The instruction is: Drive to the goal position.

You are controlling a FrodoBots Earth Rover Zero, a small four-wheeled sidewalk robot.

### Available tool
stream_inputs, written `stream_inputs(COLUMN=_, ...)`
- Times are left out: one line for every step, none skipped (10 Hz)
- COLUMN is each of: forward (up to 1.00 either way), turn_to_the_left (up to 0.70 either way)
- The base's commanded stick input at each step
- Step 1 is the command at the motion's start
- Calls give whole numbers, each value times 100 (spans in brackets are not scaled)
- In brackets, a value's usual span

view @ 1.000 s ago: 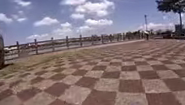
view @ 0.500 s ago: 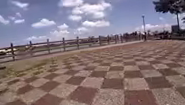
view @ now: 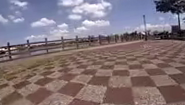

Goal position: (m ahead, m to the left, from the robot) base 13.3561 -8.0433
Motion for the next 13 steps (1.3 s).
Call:
stream_inputs(forward=70, turn_to_the_left=0)
stream_inputs(forward=70, turn_to_the_left=0)
stream_inputs(forward=70, turn_to_the_left=0)
stream_inputs(forward=70, turn_to_the_left=0)
stream_inputs(forward=70, turn_to_the_left=0)
stream_inputs(forward=70, turn_to_the_left=0)
stream_inputs(forward=70, turn_to_the_left=0)
stream_inputs(forward=70, turn_to_the_left=0)
stream_inputs(forward=70, turn_to_the_left=0)
stream_inputs(forward=70, turn_to_the_left=0)
stream_inputs(forward=70, turn_to_the_left=0)
stream_inputs(forward=70, turn_to_the_left=0)
stream_inputs(forward=70, turn_to_the_left=0)
